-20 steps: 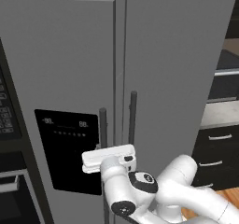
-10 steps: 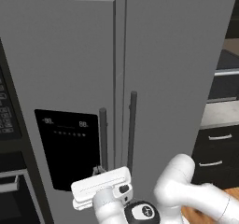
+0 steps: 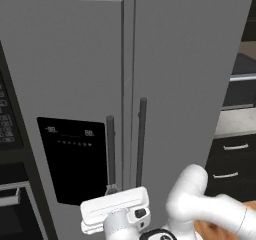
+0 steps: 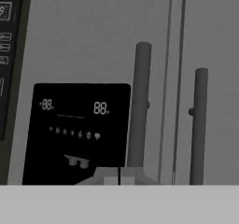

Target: Open the freezer door, pick up the ice cube tray from the freezer, and place it on the dining counter.

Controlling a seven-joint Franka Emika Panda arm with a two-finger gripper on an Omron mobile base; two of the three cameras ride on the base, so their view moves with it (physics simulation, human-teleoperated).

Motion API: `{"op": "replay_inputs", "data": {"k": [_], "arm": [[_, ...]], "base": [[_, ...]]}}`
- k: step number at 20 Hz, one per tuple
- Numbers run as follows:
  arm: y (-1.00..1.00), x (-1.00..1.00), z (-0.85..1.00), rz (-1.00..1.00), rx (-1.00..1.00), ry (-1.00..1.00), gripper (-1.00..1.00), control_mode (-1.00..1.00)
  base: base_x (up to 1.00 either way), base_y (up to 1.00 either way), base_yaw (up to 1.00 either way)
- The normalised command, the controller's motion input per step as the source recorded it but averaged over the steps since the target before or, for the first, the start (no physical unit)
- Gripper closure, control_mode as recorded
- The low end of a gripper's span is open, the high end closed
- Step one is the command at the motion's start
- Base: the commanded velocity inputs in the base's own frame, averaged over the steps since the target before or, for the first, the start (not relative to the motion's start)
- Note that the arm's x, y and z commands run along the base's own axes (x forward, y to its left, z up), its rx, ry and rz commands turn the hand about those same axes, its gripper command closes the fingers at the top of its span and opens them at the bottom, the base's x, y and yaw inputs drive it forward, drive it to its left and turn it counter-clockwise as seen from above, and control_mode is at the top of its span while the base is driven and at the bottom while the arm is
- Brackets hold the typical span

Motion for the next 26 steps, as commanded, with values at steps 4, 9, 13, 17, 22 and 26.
{"op": "replay_inputs", "data": {"k": [4,9,13,17,22,26], "arm": [[-1.0,-0.04,0.0,0.0,0.0,0.0,1.0,-1.0],[-0.98,0.04,0.18,0.0,0.0,0.0,1.0,-1.0],[-0.78,0.28,0.51,0.01,0.01,0.0,1.0,-1.0],[-0.44,0.52,0.68,0.0,0.01,0.04,-1.0,-1.0],[-0.39,0.46,0.4,0.16,0.02,-0.02,-1.0,-1.0],[-0.54,0.32,0.02,0.48,0.04,-0.14,-1.0,-1.0]], "base": [[0.0,0.0,0.0],[0.0,0.0,0.0],[0.0,0.0,0.0],[0.0,0.0,0.0],[0.0,0.0,0.0],[0.0,0.0,0.0]]}}
